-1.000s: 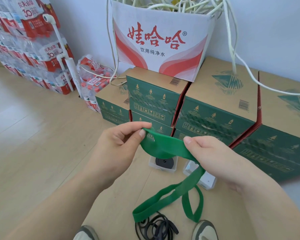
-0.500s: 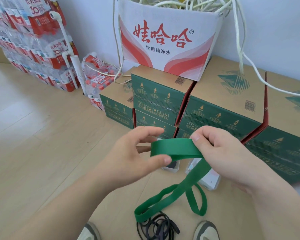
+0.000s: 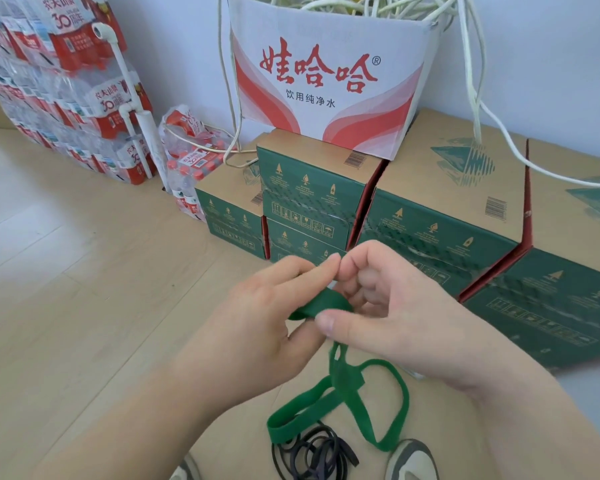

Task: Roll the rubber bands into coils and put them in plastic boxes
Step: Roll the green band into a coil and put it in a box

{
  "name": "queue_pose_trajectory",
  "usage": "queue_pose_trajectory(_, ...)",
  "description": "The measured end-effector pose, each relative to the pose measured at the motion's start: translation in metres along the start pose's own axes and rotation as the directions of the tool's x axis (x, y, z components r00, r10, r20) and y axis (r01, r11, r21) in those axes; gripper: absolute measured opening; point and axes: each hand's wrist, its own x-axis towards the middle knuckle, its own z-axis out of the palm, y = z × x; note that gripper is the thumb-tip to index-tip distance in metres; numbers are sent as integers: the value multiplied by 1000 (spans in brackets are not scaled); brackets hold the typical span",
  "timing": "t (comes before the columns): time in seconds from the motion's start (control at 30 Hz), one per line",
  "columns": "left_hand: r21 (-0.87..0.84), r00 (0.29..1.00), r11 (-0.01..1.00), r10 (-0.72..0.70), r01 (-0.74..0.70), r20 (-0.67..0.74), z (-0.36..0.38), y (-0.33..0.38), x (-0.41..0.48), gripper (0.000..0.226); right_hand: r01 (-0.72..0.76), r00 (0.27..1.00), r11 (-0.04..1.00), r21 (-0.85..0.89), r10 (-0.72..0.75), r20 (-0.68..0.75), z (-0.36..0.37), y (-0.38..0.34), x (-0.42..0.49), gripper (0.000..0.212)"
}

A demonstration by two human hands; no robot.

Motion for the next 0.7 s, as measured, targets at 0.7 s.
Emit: queue_pose_trajectory(0.7, 87, 977, 991, 112, -97, -180, -5, 6, 4, 24, 17, 1000, 985, -169, -14, 18, -7, 3, -5, 29)
